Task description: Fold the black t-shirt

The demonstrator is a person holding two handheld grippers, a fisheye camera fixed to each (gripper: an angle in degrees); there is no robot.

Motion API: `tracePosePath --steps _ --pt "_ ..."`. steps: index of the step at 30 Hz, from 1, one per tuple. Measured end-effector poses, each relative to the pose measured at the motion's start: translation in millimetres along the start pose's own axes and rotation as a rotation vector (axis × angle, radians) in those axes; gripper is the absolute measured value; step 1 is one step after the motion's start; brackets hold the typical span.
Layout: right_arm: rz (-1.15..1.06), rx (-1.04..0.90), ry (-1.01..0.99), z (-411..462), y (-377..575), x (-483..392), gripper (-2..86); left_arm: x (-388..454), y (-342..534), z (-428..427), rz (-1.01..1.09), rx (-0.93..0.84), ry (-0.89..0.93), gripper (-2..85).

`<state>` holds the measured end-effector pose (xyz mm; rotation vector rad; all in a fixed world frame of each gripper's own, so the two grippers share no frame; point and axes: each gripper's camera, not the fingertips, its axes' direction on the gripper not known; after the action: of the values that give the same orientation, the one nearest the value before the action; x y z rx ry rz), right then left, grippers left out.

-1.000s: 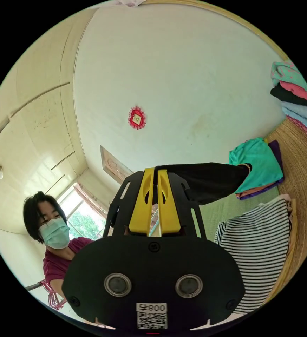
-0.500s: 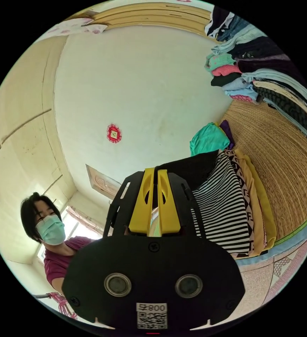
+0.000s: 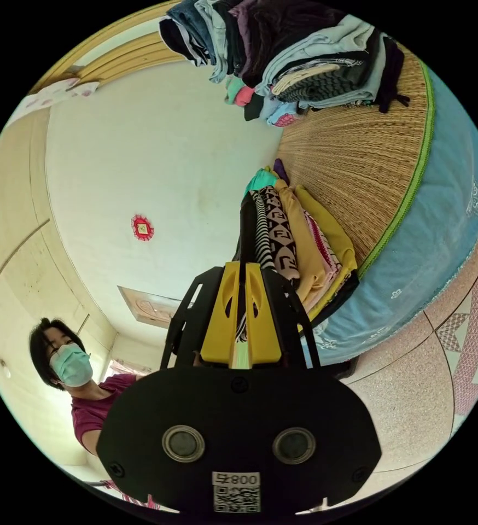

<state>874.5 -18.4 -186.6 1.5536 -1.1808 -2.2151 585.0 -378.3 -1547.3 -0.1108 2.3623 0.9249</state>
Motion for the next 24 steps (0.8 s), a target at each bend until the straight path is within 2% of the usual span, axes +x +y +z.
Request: tracePosePath --steps 4,9,13,17,19,24 --pt "0.016 0.034 0.002 -9 6 0 1.2 -16 6 24 -0.036 -0.026 -0.011 3.4" --pt "-0.017 0.067 0.115 -14 19 -27 0.9 -26 21 38 -0.048 -0.019 0.012 3.4" --pt "-0.029 0.173 0.199 -27 47 -46 0.2 -36 48 38 -0.076 -0.002 0.060 2.8" --pt "-0.118 0.219 0.228 -15 80 -87 0.0 -40 74 29 -0.074 0.014 0.041 2.0" --pt "-0.196 0.171 0.241 15 90 -116 0.0 -42 89 23 -0.067 0.021 -0.009 1.5" --pt "-0.354 -0.145 0.309 150 117 -168 0.0 -46 113 19 -0.082 0.051 -0.033 0.8"
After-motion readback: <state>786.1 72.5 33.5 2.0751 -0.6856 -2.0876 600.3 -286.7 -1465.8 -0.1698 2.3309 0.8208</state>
